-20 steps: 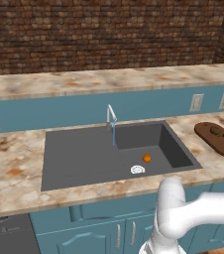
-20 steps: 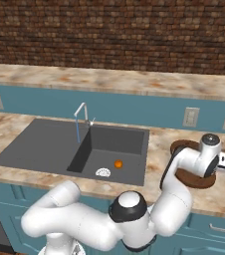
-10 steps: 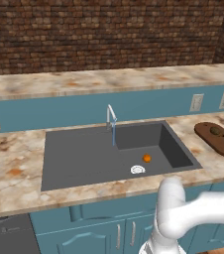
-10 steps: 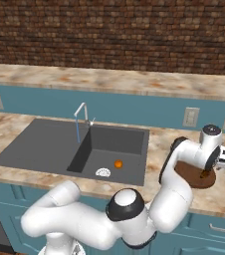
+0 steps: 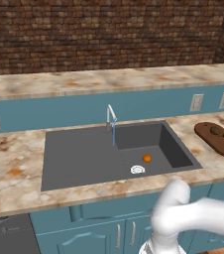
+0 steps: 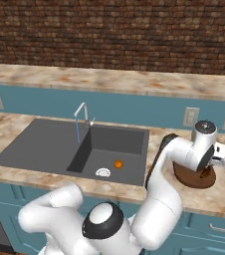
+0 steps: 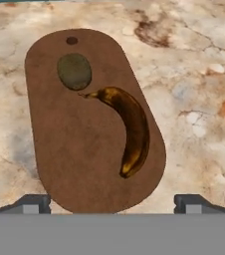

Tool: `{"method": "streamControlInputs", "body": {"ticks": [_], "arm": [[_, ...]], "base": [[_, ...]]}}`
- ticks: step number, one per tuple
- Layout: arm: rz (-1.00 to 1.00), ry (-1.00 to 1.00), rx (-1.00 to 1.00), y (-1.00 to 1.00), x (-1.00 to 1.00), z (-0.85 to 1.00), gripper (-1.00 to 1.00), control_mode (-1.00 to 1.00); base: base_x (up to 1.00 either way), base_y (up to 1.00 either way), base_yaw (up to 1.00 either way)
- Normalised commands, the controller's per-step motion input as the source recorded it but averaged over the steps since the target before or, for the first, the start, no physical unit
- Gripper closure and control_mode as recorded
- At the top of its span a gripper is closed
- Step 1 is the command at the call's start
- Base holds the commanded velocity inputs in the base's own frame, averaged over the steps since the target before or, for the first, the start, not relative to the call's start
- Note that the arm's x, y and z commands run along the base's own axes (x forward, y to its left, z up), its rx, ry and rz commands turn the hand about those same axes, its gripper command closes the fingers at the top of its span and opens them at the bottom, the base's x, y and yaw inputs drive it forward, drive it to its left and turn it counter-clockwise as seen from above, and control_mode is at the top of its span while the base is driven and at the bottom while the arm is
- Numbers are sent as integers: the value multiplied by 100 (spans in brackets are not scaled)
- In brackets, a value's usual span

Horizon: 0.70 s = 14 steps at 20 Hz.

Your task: Pick the tangerine, banana, kiwi from the sink and place them on the cutting board to airdry. Then turn off the sink faucet.

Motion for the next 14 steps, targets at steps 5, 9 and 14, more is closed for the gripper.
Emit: {"method": "streamControlInputs", "body": {"ticks": [5, 9, 14], "arm": [[5, -4, -17, 88, -66, 42, -100, -100], [5, -11, -14, 100, -70, 17, -100, -100], [10, 6, 11, 88, -39, 35, -100, -100]], "base": [[0, 0, 0], [0, 0, 0], [0, 0, 0]]}}
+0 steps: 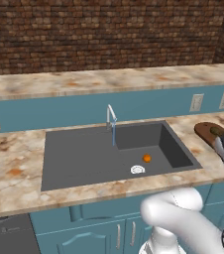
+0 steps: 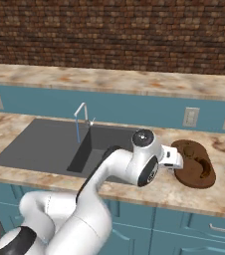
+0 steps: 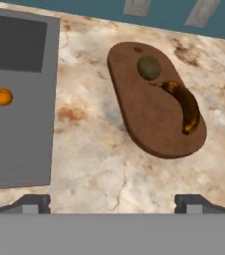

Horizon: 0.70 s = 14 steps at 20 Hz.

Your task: Pick the tangerine, banana, kiwi from the sink and place them on the cutting board to airdry. Then turn off the sink faucet.

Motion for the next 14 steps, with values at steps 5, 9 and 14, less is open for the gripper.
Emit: {"method": "streamControlInputs", "body": {"ticks": [5, 9, 14], "arm": [[26, 33, 21, 75, -1, 55, -100, -100], [34, 33, 10, 70, 2, 42, -100, -100], [28, 5, 0, 70, -1, -9, -100, -100]], "base": [[0, 0, 0], [0, 0, 0], [0, 0, 0]]}}
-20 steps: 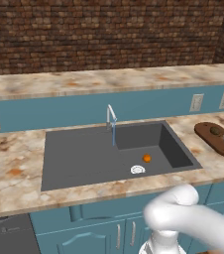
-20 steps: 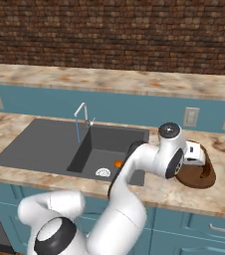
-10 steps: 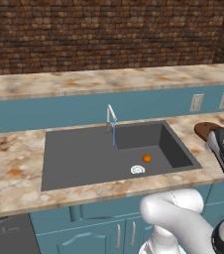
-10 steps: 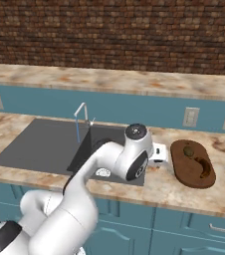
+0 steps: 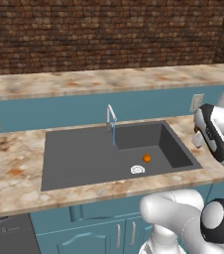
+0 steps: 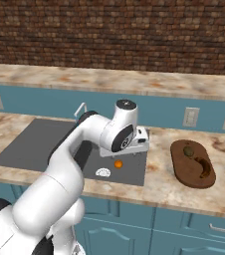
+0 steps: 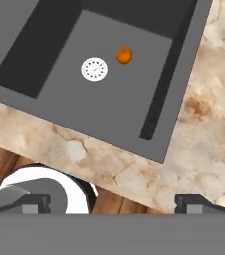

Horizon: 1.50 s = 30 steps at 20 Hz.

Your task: Pick the tangerine, banana, kiwi from the sink and place them on the cutting board to airdry. Then turn off the sink faucet.

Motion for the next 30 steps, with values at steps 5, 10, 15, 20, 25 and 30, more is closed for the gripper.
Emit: {"method": "streamControlInputs", "body": {"ticks": [5, 10, 15, 20, 25, 30], "arm": [[20, -1, 0, 54, -15, -20, -100, -100], [7, 0, 1, 54, -1, -1, -100, -100], [3, 0, 1, 54, 8, 0, -100, -100], [1, 0, 0, 57, 5, -7, -100, -100], [-17, 0, 6, 21, 16, -12, -100, -100], [-28, 2, 10, 2, 19, -21, -100, -100]], "base": [[0, 0, 0], [0, 0, 0], [0, 0, 0], [0, 0, 0], [0, 0, 0], [0, 0, 0]]}}
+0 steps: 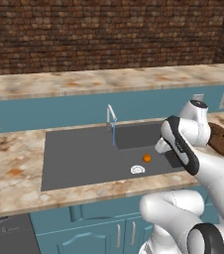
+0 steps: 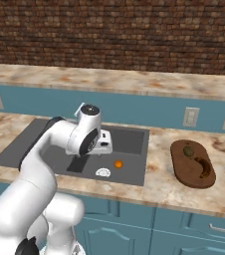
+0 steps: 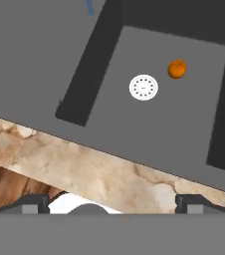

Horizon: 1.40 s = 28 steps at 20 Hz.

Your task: Pick the tangerine, banana, kiwi from the sink and place them on the cutting board to airdry. Then turn off the sink faucet.

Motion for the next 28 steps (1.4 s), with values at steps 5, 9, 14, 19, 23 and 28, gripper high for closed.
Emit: {"method": "streamControlInputs", "body": {"ticks": [5, 9, 14, 19, 23, 28], "arm": [[-26, 5, 1, 0, 43, -13, -100, -100], [-18, 5, 0, 0, 50, -10, -100, -100], [-7, 1, 0, -1, 50, -19, -100, -100], [-4, 0, 0, -8, 42, -32, -100, -100], [-4, 0, 0, -8, 41, -32, -100, -100], [-2, 0, 0, -12, 35, -31, -100, -100]], "base": [[0, 0, 0], [0, 0, 0], [0, 0, 0], [0, 0, 0], [0, 0, 0], [0, 0, 0]]}}
